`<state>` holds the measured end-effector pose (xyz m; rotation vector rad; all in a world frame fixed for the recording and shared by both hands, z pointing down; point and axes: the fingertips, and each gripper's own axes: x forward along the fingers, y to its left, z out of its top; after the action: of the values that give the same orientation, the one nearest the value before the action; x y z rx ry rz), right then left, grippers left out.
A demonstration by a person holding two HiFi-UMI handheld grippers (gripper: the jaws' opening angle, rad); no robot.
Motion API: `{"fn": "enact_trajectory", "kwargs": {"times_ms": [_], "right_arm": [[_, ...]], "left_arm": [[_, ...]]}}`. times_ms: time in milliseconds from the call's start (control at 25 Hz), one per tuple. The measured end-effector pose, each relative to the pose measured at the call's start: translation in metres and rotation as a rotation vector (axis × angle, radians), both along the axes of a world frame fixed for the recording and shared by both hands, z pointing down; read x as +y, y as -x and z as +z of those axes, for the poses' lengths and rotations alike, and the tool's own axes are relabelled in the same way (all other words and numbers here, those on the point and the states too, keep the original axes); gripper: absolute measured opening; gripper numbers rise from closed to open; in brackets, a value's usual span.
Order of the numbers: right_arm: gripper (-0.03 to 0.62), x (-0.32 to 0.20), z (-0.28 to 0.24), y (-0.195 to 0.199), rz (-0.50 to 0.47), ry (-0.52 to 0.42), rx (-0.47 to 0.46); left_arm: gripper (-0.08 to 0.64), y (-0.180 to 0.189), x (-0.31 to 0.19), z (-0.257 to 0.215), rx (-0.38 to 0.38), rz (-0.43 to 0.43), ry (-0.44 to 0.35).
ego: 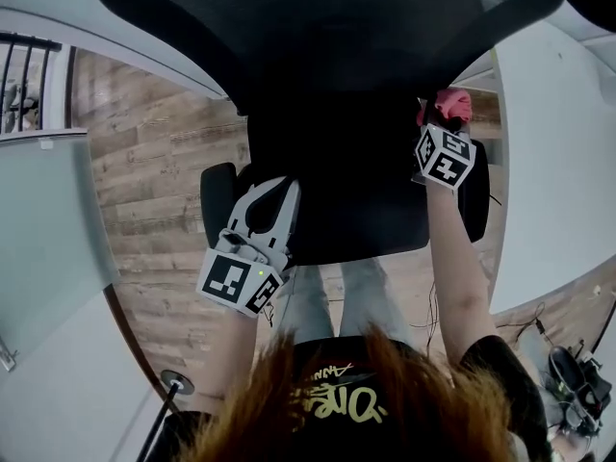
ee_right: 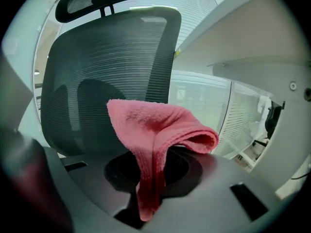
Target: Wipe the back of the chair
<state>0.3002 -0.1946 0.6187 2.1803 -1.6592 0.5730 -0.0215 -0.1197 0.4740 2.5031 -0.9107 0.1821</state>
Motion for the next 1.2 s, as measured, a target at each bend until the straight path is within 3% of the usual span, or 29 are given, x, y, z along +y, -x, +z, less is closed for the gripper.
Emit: {"fn": "enact_trajectory", "kwargs": {"times_ms": [480, 720, 1200], "right_arm": [[0.064, -0.006, 0.016, 0.003, 0.012, 0.057, 0.07], [0.064, -0.028, 0.015, 0.06, -0.197, 0.084, 0.152], [0.064, -0.039, 0.015, 0.093, -0.151, 0.074, 0.092]], "left_arm": [[-0.008, -0.003, 0.0, 0.005, 0.009, -0.028, 0.01], [-0.008, -0.003, -0.004, 0.002, 0.014, -0.021, 0.003], [-0.008, 0.016, -0.009, 0.005, 0.021, -0.032, 0.014]]}}
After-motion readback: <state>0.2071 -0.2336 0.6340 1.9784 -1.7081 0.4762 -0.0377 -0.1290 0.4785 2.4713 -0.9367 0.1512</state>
